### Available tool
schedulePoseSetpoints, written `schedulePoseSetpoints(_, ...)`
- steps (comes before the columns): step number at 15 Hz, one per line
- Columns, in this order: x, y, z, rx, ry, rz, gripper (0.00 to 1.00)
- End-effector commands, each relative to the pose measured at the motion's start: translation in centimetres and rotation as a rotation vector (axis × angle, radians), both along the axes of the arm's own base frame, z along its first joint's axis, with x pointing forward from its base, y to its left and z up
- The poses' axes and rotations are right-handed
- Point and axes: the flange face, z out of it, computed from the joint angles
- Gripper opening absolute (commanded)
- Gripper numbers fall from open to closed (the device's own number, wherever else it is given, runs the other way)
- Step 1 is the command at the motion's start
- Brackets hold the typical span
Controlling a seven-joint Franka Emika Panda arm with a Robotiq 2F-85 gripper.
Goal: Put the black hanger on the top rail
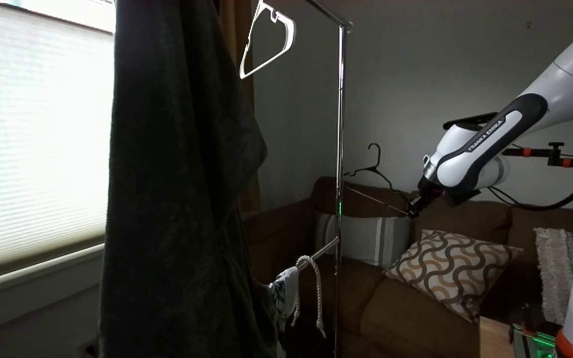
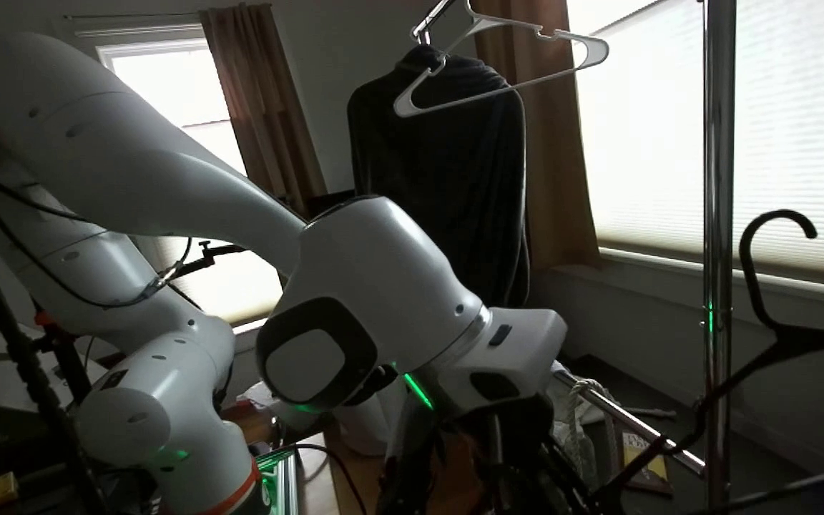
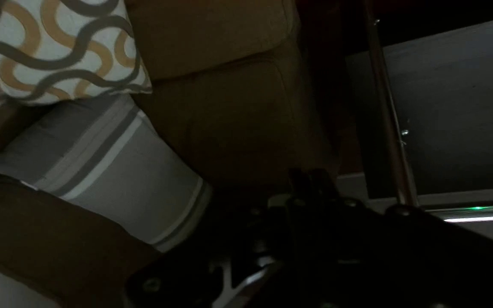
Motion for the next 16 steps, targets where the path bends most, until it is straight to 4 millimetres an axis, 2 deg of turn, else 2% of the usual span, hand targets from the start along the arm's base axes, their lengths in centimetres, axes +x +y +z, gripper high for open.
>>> schedulePoseSetpoints(1, 1.9, -1.0, 4.1, -0.020, -0.012, 0.203, 0.02)
schedulePoseSetpoints(4, 3.2, -4.2, 9.7, -0.097, -0.028, 0.327, 0.02)
schedulePoseSetpoints(7, 3.9, -8.0, 16.0, -0.099, -0.100, 0.322, 0.02)
schedulePoseSetpoints(8, 4.2, -8.8, 16.9, -0.053, -0.132, 0.279, 0.02)
schedulePoseSetpoints(9, 3.8, -7.3, 15.1, -0.099, -0.098, 0.285, 0.08)
schedulePoseSetpoints(11, 3.8, -8.5, 17.3, -0.079, -0.130, 0.271, 0.08)
schedulePoseSetpoints(12, 3.9, -8.6, 17.5, -0.077, -0.134, 0.269, 0.08)
schedulePoseSetpoints(13, 4.0, -8.5, 17.5, -0.075, -0.133, 0.270, 0.02)
schedulePoseSetpoints(16, 4.6, -9.2, 22.2, -0.076, -0.278, 0.184, 0.02)
